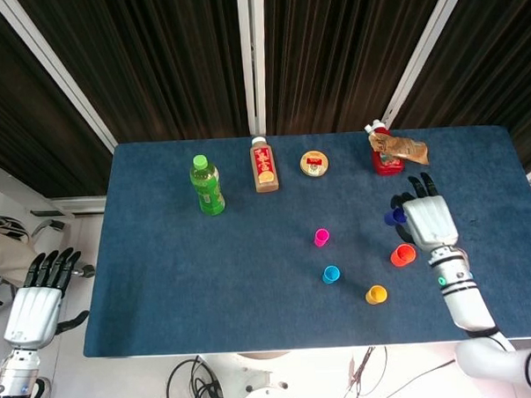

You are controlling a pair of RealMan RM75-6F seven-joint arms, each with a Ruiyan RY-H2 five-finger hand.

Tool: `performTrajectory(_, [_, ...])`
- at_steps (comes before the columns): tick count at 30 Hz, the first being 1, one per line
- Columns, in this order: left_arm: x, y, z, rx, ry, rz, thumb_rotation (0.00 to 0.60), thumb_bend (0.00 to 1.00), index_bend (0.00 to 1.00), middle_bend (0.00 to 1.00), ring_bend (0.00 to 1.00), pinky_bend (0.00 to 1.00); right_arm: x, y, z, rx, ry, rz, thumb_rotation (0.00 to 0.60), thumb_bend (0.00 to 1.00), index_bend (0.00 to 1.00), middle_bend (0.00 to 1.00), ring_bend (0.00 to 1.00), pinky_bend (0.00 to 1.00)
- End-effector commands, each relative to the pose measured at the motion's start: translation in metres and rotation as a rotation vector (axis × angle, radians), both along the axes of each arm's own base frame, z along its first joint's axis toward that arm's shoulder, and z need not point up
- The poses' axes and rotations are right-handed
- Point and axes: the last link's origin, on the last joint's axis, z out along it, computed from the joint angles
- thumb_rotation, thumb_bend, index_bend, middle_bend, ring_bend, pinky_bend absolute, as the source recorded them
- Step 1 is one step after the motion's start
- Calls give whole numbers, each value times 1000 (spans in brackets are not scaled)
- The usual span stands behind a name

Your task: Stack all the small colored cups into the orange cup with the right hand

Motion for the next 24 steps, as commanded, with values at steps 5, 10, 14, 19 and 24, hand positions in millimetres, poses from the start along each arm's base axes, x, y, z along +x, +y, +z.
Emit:
performTrajectory(5, [0, 1, -2, -5, 0, -6, 600, 28, 19, 31, 0, 0, -30, 44, 21, 14, 18, -46, 600, 274, 513, 481, 92, 0])
performTrajectory(10, [0, 1, -2, -4, -1, -7, 600, 28, 19, 31, 0, 0, -41, 50, 15, 21, 39, -58, 600, 274, 514, 481, 92, 0])
performTrajectory(14, [-2, -1, -1, -4, -3, -5, 600, 29, 19, 31, 0, 0, -44, 47, 8, 20, 27, -62, 600, 275, 514, 481, 92, 0])
performTrajectory(19, [-3, -2, 0, 1, -5, -1, 600, 28, 19, 31, 0, 0, -45, 47, -2, 34, 15, -61, 600, 274, 517, 479, 92, 0])
performTrajectory(24, [-3, -2, 0, 0, -6, -1, 600, 29, 19, 31, 0, 0, -43, 47, -8, 47, 16, -57, 600, 275, 518, 478, 92, 0])
